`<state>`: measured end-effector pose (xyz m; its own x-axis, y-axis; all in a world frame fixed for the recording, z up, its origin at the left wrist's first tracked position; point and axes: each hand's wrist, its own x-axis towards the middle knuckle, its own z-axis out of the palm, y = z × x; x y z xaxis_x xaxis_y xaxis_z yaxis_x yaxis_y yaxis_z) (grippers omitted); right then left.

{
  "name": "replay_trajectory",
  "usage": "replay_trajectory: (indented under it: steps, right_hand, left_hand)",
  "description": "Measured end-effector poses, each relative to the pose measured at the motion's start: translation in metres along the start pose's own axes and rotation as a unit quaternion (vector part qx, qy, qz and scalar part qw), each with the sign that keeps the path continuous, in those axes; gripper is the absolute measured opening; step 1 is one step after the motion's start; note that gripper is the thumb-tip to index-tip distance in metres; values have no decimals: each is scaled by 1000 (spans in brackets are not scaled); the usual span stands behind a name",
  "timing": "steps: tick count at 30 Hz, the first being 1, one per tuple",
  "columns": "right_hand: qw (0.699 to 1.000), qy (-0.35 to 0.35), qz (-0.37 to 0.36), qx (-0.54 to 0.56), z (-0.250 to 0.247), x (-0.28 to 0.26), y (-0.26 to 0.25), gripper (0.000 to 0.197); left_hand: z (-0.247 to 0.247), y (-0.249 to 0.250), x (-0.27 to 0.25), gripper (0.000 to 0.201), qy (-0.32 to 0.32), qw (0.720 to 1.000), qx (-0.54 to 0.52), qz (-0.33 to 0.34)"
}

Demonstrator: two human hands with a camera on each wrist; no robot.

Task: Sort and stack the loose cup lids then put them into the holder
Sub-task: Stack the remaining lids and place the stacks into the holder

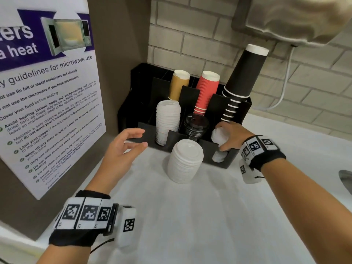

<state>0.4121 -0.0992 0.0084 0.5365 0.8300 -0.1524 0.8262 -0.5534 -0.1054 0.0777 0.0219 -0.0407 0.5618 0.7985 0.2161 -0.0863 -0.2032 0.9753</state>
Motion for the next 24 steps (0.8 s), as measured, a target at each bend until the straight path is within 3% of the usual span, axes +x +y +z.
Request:
replay_trajectory:
  steps: [5,10,15,19,24]
  right_hand:
    - [991,-65,0,-115,20,7,-13,89]
    - [984,-71,3,-163,31,5,-14,94]
    - [983,-69,8,-173,31,0,-18,95]
    - [989,-95,6,-109,25,-5,-20,95]
    - [996,-55,-2,-63,29,-12,-19,84]
  left_hand:
    - [2,5,-2,29,-10,1000,-2,-6]
    - [1,4,-2,34,-17,1000,1,0]
    - [0,3,-4,39,-21,1000,5,1]
    - [0,3,-5,39,-18,1000,5,4]
    - [1,2,-4,40,-21,1000,2,7]
